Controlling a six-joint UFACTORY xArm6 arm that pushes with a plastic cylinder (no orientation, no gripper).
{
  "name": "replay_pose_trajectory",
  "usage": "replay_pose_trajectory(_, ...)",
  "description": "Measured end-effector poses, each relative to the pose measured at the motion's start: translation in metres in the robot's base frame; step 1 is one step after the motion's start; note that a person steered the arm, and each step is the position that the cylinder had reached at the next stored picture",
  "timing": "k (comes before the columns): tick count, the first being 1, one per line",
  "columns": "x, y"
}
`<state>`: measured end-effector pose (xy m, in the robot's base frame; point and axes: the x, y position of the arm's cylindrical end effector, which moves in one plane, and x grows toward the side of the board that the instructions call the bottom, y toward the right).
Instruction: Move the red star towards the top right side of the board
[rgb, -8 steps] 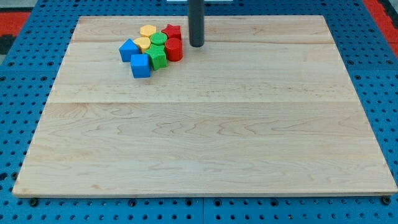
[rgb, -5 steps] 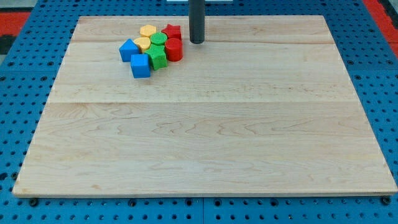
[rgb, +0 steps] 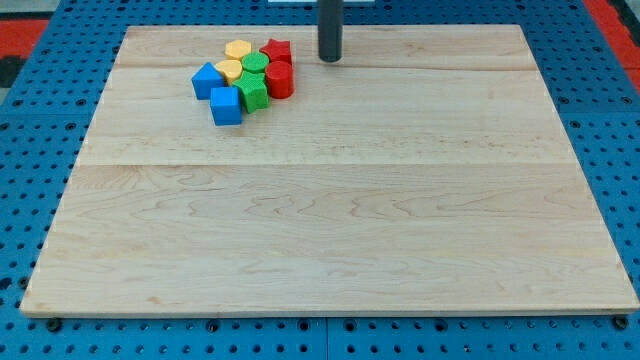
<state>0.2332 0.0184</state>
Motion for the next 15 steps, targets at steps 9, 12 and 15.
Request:
replay_pose_trajectory(9, 0.033, -0.094)
replay_pose_trajectory(12, 0.073, -0.077)
replay_pose_trajectory(15, 0.063, -0.077)
